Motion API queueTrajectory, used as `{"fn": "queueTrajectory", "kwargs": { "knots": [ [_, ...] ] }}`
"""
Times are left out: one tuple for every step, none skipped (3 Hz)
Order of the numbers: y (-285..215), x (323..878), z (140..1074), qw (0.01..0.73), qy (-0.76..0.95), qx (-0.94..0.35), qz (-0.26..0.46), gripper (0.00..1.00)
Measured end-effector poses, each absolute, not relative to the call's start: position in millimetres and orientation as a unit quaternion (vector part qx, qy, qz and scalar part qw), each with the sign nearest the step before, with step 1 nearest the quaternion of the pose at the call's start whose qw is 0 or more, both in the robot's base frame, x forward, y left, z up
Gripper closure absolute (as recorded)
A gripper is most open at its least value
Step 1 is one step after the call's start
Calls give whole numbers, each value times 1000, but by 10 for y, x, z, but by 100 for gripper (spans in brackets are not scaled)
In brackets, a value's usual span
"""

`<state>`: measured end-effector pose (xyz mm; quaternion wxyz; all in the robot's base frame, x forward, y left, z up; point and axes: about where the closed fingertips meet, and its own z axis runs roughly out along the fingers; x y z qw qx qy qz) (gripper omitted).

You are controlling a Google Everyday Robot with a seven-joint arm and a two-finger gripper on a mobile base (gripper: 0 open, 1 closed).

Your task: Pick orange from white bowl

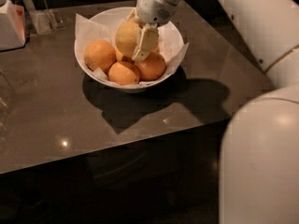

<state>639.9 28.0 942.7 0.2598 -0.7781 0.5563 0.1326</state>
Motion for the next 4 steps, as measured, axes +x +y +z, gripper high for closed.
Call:
{"fn": "queueTrajectory", "kwargs": {
  "knots": [
    [145, 5984, 9939, 333, 551, -760, 86, 100],
    [11, 5497, 10283, 392, 555, -732, 46, 100],
    [-141, 5475, 10084, 395, 576, -715, 30, 100],
    [-133, 5478, 10080, 395, 576, -715, 31, 100]
  ]
}}
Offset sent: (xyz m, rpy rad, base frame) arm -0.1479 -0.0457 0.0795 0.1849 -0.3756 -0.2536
